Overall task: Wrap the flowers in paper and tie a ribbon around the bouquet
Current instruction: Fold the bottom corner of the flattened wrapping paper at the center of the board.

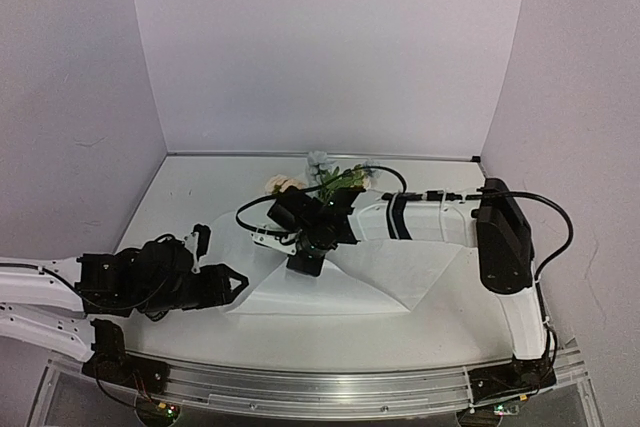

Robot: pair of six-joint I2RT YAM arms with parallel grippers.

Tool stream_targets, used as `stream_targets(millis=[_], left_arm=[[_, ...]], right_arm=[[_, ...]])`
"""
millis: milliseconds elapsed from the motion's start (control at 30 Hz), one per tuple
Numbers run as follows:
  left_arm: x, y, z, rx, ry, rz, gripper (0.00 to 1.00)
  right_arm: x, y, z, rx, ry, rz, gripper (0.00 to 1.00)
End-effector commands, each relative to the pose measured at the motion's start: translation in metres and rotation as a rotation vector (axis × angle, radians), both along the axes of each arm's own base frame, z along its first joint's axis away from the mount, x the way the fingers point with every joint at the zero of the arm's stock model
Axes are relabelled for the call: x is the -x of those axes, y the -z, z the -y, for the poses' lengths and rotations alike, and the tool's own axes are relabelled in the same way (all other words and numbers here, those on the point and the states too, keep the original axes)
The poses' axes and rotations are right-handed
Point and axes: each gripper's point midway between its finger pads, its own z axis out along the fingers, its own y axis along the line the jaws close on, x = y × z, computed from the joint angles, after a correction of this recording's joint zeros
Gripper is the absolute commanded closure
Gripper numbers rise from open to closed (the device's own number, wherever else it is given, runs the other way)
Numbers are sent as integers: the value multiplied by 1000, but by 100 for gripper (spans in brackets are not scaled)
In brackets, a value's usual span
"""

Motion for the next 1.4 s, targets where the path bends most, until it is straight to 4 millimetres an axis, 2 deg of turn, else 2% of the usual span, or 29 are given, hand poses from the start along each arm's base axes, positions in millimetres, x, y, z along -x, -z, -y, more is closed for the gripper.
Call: stream_targets(millis=[0, 200, 433, 567, 800, 900, 1167, 1300, 1367], left_arm=[[-8, -31, 39, -11, 161, 162, 46], [-10, -10, 67, -68, 244, 157, 48], [-14, 10, 89, -111, 296, 135, 50], [-20, 21, 93, -111, 300, 107, 51], [-35, 24, 91, -109, 292, 88, 54], [-37, 29, 89, -111, 291, 74, 55], [-36, 55, 87, -121, 293, 20, 60], [-37, 61, 88, -117, 289, 13, 60], [-38, 63, 89, -118, 288, 11, 60]], right_arm=[[-24, -13, -9, -10, 11, 44, 100], [-40, -7, -9, 12, 27, 67, 100], [-55, -3, 14, 72, 77, 110, 100], [-59, -1, 24, 84, 109, 116, 100], [-66, 5, 39, 91, 175, 119, 99], [-66, 5, 38, 75, 183, 114, 90], [-67, -1, 31, 33, 198, 101, 82], [-67, -8, 35, 3, 232, 87, 72], [-67, -14, 39, -12, 258, 79, 63]])
